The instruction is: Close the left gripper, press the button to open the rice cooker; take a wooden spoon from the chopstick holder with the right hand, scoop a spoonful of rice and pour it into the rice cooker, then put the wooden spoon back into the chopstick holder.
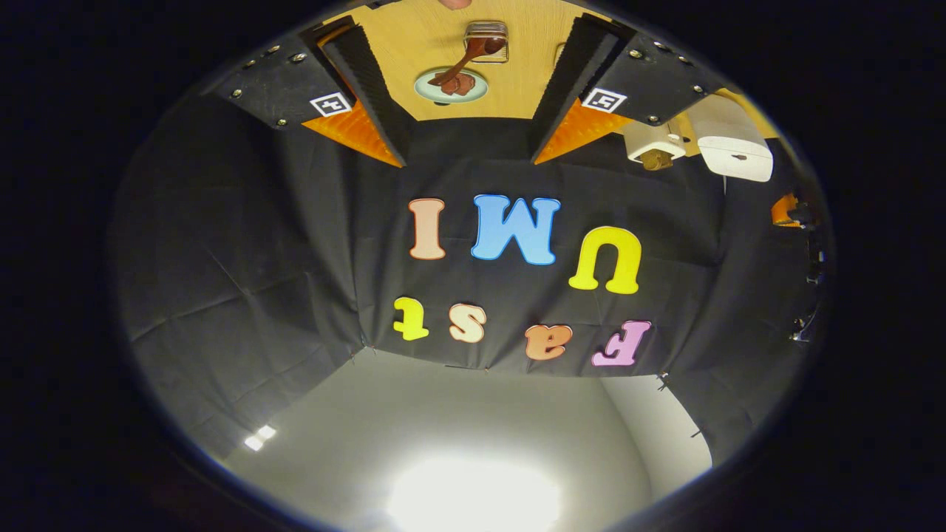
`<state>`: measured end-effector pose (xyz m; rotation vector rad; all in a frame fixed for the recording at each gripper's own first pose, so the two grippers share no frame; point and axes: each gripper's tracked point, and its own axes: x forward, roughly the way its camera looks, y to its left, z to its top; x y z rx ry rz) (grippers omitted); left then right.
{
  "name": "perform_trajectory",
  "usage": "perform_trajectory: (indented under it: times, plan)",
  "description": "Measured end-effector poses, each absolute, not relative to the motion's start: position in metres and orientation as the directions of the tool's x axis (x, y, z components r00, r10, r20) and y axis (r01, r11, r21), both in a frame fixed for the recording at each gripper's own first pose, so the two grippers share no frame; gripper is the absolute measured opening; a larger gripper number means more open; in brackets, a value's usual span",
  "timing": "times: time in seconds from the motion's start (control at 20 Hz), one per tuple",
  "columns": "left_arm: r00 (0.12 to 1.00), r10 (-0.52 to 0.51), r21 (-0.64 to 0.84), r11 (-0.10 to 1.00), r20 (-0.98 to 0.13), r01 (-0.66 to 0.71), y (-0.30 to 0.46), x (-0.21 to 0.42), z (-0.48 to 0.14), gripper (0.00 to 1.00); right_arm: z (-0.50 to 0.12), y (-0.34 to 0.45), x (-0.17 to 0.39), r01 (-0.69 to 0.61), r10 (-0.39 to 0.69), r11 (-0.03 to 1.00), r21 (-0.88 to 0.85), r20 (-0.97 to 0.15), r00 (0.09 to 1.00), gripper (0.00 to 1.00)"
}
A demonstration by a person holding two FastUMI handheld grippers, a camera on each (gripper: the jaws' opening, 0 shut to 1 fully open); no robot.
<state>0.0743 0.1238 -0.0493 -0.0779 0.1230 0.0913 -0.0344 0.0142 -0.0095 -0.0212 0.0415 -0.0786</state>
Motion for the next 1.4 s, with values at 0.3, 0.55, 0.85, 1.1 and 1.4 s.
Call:
perform_trajectory:
  times: [0.3, 0.55, 0.85, 1.1, 1.4]
  plan:
    - [0.974, 0.082, -0.127, 0.986, -0.209, -0.110, 0.154, 0.114, -0.104, 0.08, -0.003, 0.011, -0.051, 0.135, -0.136, 0.990, -0.040, -0.035, 0.990, 0.97]
    - [0.949, 0.069, -0.144, 0.982, -0.307, -0.118, 0.162, 0.141, -0.167, 0.08, -0.007, 0.000, -0.065, 0.188, -0.192, 0.980, -0.069, -0.056, 0.980, 0.97]
    - [0.914, 0.050, -0.128, 0.986, -0.402, -0.111, 0.163, 0.165, -0.224, 0.08, -0.009, -0.007, -0.074, 0.221, -0.230, 0.967, -0.123, -0.066, 0.971, 0.97]
    - [0.897, 0.021, -0.139, 0.986, -0.441, -0.091, 0.160, 0.165, -0.244, 0.08, -0.008, -0.007, -0.072, 0.229, -0.239, 0.965, -0.130, -0.064, 0.969, 0.97]
    - [0.904, 0.002, -0.110, 0.992, -0.428, -0.055, 0.159, 0.172, -0.249, 0.09, -0.014, -0.004, -0.067, 0.212, -0.227, 0.965, -0.153, -0.082, 0.971, 0.97]
